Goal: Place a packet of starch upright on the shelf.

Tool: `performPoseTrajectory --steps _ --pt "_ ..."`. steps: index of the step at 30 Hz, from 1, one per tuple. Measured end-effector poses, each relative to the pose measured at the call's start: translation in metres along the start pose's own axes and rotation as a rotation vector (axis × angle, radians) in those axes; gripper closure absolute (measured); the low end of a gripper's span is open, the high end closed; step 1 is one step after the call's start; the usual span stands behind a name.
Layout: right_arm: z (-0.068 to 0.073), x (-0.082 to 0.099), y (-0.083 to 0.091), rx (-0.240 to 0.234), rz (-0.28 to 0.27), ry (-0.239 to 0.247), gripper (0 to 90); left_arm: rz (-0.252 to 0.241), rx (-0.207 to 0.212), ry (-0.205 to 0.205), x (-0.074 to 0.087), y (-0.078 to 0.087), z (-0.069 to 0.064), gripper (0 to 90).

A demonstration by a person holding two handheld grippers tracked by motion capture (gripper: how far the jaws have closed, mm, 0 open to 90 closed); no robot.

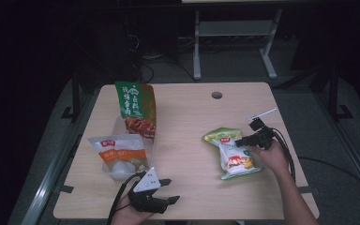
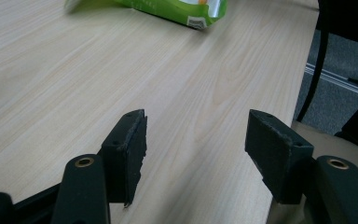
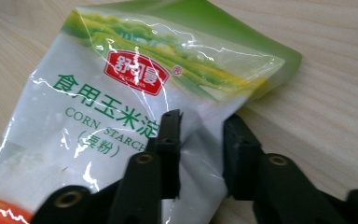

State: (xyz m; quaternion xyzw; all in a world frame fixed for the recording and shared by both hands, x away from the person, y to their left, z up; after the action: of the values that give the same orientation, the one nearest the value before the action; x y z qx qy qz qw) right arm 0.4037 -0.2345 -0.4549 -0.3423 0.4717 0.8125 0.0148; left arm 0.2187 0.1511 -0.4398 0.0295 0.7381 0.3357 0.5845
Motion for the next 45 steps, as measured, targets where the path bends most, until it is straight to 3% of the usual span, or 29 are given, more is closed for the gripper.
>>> performPoseTrajectory --steps 7,14,20,26,30,35,37,42,45 --pt "-0.003 0.002 0.002 -0.024 -0.009 -0.003 86.0 0.003 0.000 0.005 0.000 -0.002 0.001 38.3" --pt "0.000 0.008 0.009 -0.014 -0.043 0.000 87.9 0.010 -0.004 0.013 0.000 -0.005 0.004 38.4" --pt "0.002 0.015 0.023 -0.047 -0.088 -0.021 88.6 0.009 -0.003 0.005 -0.005 -0.009 0.004 36.8" --pt "0.013 0.019 0.036 -0.060 -0.121 0.006 89.0 -0.003 0.006 0.013 -0.016 -0.017 0.005 36.2" --pt "0.020 0.018 0.045 -0.069 -0.145 0.024 89.2 -0.018 0.012 0.027 -0.023 -0.025 0.006 35.0" --pt "0.033 0.014 0.056 -0.081 -0.172 0.053 89.3 -0.021 0.018 0.015 -0.036 -0.038 0.010 35.0" --pt "0.036 0.013 0.058 -0.082 -0.179 0.060 89.4 -0.020 0.029 0.033 -0.042 -0.046 0.010 35.0" --pt "0.043 0.013 0.064 -0.090 -0.196 0.084 89.5 -0.019 0.047 0.019 -0.060 -0.069 0.011 35.1" --pt "0.046 0.013 0.067 -0.091 -0.210 0.099 89.6 -0.021 0.056 0.043 -0.067 -0.081 0.013 35.3"
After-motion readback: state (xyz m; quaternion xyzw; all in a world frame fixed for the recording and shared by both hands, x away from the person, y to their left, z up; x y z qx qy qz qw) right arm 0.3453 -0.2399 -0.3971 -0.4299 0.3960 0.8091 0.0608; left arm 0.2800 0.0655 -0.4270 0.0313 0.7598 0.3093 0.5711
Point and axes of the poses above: each handheld gripper's, and its own axes: y roughly backward along the jaws, x roughly out of its underside, z roughly to its left, the point moved 1 cm from there along -y, roughly forward along the jaws, and after that the axes turned 5 degrees about -z, right-handed, at the moved point
